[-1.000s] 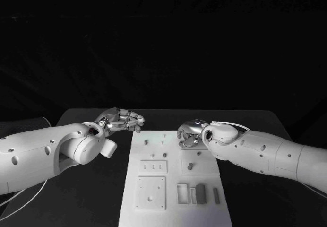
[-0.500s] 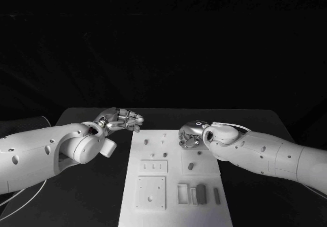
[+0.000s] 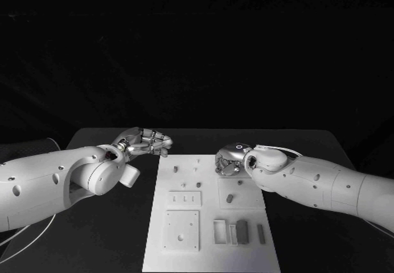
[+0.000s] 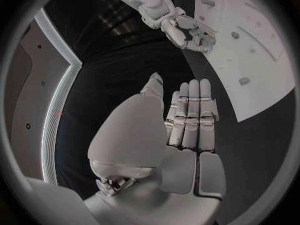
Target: Assemble the parts on the task board
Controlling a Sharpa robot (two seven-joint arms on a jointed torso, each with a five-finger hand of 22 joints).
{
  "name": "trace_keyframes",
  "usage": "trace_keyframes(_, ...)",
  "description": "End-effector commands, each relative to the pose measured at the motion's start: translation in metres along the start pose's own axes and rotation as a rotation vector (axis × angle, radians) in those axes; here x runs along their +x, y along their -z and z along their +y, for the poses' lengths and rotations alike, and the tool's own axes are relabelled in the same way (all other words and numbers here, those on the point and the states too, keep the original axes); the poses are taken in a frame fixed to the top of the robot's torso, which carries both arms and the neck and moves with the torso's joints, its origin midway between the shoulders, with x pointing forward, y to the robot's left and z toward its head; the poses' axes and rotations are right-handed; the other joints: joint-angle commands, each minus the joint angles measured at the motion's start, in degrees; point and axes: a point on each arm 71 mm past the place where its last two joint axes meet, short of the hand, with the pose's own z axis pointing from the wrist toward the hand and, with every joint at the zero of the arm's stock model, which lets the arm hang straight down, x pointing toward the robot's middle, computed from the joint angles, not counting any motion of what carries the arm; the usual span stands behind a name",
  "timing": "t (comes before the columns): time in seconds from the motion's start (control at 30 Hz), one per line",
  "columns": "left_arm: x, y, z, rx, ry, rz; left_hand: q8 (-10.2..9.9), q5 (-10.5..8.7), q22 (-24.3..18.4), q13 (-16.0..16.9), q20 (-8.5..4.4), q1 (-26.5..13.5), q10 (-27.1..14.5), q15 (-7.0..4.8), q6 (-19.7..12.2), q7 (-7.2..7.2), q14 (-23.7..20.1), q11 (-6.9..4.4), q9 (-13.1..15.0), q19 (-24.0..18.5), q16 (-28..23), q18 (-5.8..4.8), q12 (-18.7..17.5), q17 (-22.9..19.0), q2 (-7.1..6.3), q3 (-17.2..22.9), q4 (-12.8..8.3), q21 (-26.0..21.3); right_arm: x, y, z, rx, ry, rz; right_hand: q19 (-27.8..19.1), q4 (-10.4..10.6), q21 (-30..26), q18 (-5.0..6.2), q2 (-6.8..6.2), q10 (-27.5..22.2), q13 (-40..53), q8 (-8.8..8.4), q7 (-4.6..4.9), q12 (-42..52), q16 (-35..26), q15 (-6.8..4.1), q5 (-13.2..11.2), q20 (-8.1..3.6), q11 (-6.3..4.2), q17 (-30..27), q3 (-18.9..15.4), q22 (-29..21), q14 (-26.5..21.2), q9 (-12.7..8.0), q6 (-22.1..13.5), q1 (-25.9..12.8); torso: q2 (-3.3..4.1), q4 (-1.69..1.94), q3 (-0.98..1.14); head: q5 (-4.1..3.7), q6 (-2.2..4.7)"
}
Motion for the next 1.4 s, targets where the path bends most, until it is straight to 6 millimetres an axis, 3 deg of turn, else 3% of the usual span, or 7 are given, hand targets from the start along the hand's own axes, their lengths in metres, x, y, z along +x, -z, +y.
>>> trace_keyframes(0.03, 0.001, 0.0, -0.003, 0.013, -0.002, 0.006, -0.2, 0.2, -0.1, 0.0, -0.19, -0.6, 0.1, 0.08, -0.2, 0.24, 0.2, 0.23, -0.1, 0.1, -0.4, 0.46, -0.4, 0.1, -0.08, 0.5, 0.0, -0.2, 0.006, 0.0, 0.001, -0.007, 0.01, 0.035, -0.3, 0.0, 0.3, 0.88, 0.87, 0.1, 0.1, 0.46, 0.07, 0.3, 0.3, -0.4, 0.4, -0.3, -0.07, -0.1, 0.4, 1.3, -0.1, 0.2, 0.7, -0.1, 0.07, 0.01, 0.0, 0.1, -0.2)
trace_keyframes(0.3, 0.001, 0.0, -0.003, 0.013, -0.002, 0.006, -0.3, 0.2, -0.1, 0.0, -0.2, -0.8, 0.2, 0.08, -0.2, 0.25, 0.2, 0.23, -0.1, 0.1, -0.5, 0.44, -0.5, 0.2, -0.07, 0.5, 0.1, -0.3, 0.007, 0.001, 0.003, -0.017, 0.009, 0.052, -0.7, -0.2, 1.1, 0.88, 2.89, 0.4, 0.0, 1.71, -0.89, 0.6, 1.0, -1.15, 0.8, -0.38, -0.97, -0.2, 1.1, 1.2, -0.2, 1.2, 3.5, 0.1, 0.15, -0.05, -0.04, 0.06, -0.57)
trace_keyframes(0.37, 0.001, 0.0, -0.003, 0.013, -0.002, 0.006, -0.3, 0.2, -0.1, 0.0, -0.21, -0.8, 0.2, 0.08, -0.2, 0.26, 0.2, 0.24, -0.1, 0.1, -0.5, 0.43, -0.5, 0.2, -0.07, 0.6, 0.1, -0.3, 0.007, 0.001, 0.004, -0.019, 0.007, 0.054, -0.7, 1.3, 1.1, 0.88, 1.69, 0.6, -0.2, 1.65, -1.09, 0.6, 1.2, -1.37, -2.9, -0.37, -1.16, -0.5, 4.8, 1.0, -0.2, 1.6, 3.8, 0.8, 0.19, -0.03, -0.02, 0.08, -0.62)
trace_keyframes(0.77, 0.0, 0.0, -0.004, 0.013, -0.003, 0.003, -0.4, 0.2, -0.1, 0.0, -0.23, -0.8, 0.1, 0.07, -0.3, 0.27, 0.2, 0.25, -0.1, 0.1, -0.5, 0.43, -0.6, 0.3, -0.14, 0.7, 0.0, -0.3, 0.004, 0.001, 0.003, 0.011, 0.012, -0.004, -0.7, 2.0, 1.7, 0.88, 2.29, 0.8, -0.3, 1.42, -1.05, 0.7, 1.6, -1.34, -2.0, -0.32, -1.13, -0.7, 7.4, 1.1, -0.3, 2.1, 4.0, 0.3, 0.23, -0.11, -0.07, 0.22, -0.56)
trace_keyframes(1.0, -0.002, 0.0, -0.003, 0.012, -0.004, -0.005, -0.4, 0.2, -0.1, 0.0, -0.25, -0.8, 0.2, 0.06, -0.3, 0.27, 0.2, 0.25, -0.1, 0.1, -0.6, 0.44, -0.7, 0.3, -0.18, 0.7, 0.0, -0.3, -0.001, 0.004, 0.006, 0.025, 0.021, -0.057, -0.5, 2.1, 2.0, 0.88, 1.76, 1.0, -0.3, 1.51, -1.17, 0.9, 1.9, -1.41, -2.1, -0.39, -1.24, -0.8, 7.7, 1.1, -0.1, 2.4, 4.4, -0.3, 0.23, 0.03, -0.15, 0.15, -0.3)
trace_keyframes(1.4, -0.007, 0.0, -0.002, 0.011, -0.007, -0.02, -0.5, 0.2, -0.1, 0.0, -0.26, -0.8, 0.2, 0.05, -0.3, 0.28, 0.3, 0.25, -0.1, 0.1, -0.6, 0.43, -0.7, 0.4, -0.26, 0.8, 0.0, -0.4, -0.017, 0.006, 0.024, 0.017, 0.034, -0.132, -0.1, 2.3, 2.5, 0.88, 1.1, 1.6, -0.4, 1.61, -1.38, 1.0, 2.2, -1.59, -1.9, -0.62, -1.44, -1.0, 8.1, 1.1, 0.3, 2.8, 4.9, -0.5, 0.38, -0.13, -0.16, 0.4, 0.31)
